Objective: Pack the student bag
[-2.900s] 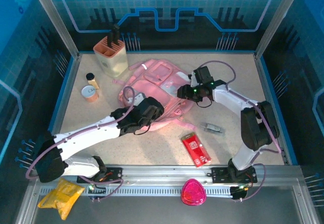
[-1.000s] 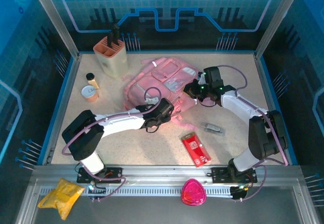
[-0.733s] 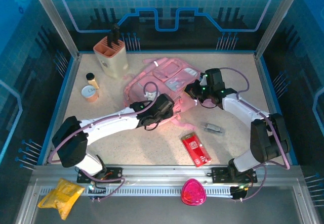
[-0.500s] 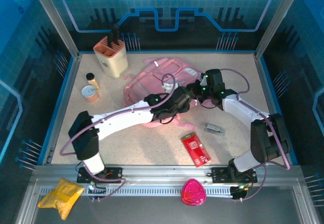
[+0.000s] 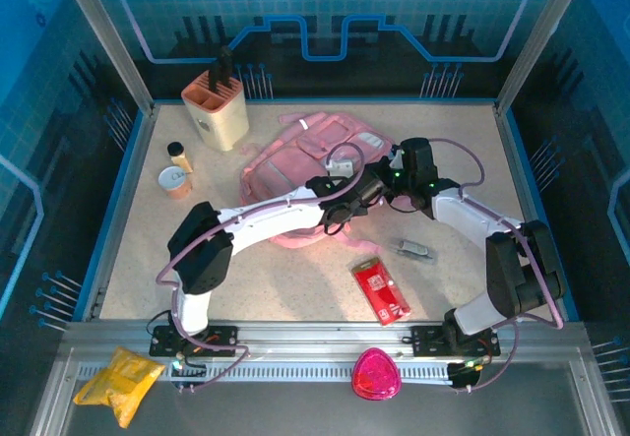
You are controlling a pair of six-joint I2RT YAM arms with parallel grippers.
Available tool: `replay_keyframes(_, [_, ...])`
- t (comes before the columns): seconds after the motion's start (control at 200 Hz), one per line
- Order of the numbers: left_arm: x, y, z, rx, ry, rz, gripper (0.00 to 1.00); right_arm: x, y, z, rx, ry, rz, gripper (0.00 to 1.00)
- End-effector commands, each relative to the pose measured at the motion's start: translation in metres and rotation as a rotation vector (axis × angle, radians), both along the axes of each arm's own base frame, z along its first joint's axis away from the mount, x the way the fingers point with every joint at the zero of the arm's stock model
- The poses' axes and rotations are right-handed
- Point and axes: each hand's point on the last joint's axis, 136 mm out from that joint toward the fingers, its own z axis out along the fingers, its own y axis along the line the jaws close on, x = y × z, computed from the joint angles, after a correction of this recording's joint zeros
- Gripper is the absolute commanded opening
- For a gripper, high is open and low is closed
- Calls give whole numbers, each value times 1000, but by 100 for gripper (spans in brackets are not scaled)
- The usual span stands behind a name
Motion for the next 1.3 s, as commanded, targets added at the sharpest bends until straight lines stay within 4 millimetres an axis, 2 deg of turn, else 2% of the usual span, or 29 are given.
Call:
replay_keyframes(0.0, [22,-2,8,21,-70,33,41,3,13,31,76,-98,45,0])
replay_keyframes(0.19, [36,19,-2,72,-66,191,43,2,15,34,107,-104,37,0])
replay_keyframes(0.345, [30,46,-4,124,-77,322,41,2,13,38,117,-111,28,0])
replay_keyframes(0.43, [23,62,-1,162,-77,372,32,3,13,42,124,-118,22,0])
replay_keyframes(0.55, [13,70,1,147,-68,364,30,2,13,49,134,-133,23,0])
replay_keyframes(0.765, [-7,63,4,43,-22,232,32,-1,16,55,147,-144,30,0])
replay_keyframes(0.996, [-27,57,9,-16,40,104,42,-2,21,56,157,-134,44,0])
replay_keyframes(1.086, [-32,44,11,-21,30,56,44,-1,22,57,155,-140,44,0])
replay_keyframes(1.276, [-29,28,-4,20,63,-19,50,-6,19,46,134,-116,62,0])
replay_keyframes(1.296, [-28,29,-4,28,65,-22,50,-11,16,34,116,-90,64,0])
